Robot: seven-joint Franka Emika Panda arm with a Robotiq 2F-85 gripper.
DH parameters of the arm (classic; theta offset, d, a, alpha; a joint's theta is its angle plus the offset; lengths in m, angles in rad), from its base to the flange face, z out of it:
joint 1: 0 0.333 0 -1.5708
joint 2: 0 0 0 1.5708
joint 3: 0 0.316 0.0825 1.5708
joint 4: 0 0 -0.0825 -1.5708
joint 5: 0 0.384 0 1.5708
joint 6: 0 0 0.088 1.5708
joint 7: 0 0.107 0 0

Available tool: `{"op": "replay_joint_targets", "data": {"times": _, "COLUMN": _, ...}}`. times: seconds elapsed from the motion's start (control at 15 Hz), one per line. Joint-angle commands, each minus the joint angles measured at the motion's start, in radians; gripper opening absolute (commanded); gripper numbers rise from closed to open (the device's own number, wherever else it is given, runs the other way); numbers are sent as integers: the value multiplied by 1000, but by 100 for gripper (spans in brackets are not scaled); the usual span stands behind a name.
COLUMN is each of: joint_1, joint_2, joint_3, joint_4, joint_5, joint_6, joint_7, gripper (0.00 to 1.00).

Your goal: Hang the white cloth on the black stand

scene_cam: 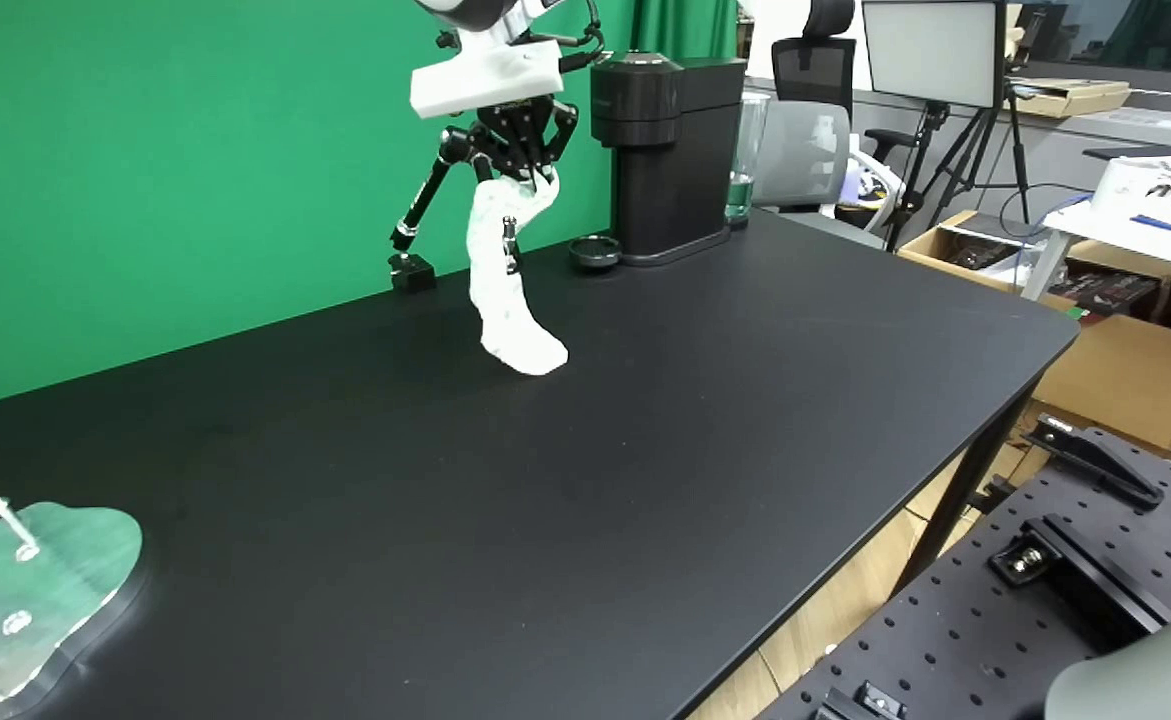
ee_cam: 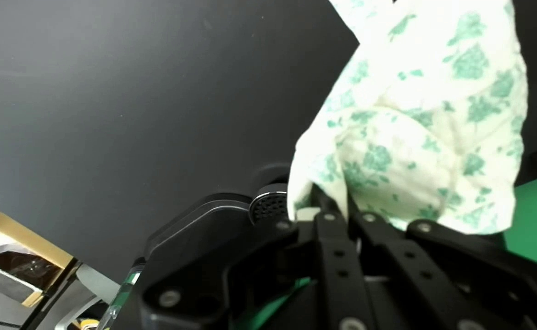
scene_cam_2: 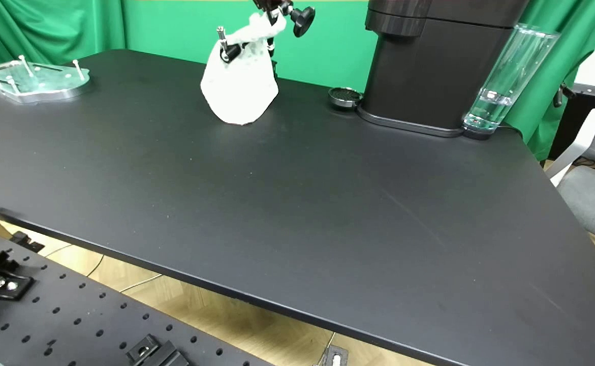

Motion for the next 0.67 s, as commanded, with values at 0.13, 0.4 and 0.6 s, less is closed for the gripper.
{"op": "replay_joint_targets", "data": {"times": 0.13, "joint_1": -4, "joint_2": 21, "joint_3": -32, "joint_4": 27, "joint_5": -17, "joint_6": -29, "joint_7": 31, "gripper": 0}}
{"op": "replay_joint_targets", "data": {"times": 0.4, "joint_1": -5, "joint_2": 29, "joint_3": -37, "joint_4": 10, "joint_5": -15, "joint_6": -42, "joint_7": 23, "gripper": 0}}
{"op": "replay_joint_targets", "data": {"times": 0.6, "joint_1": -9, "joint_2": 33, "joint_3": -36, "joint_4": -4, "joint_5": -14, "joint_6": -51, "joint_7": 11, "gripper": 0}}
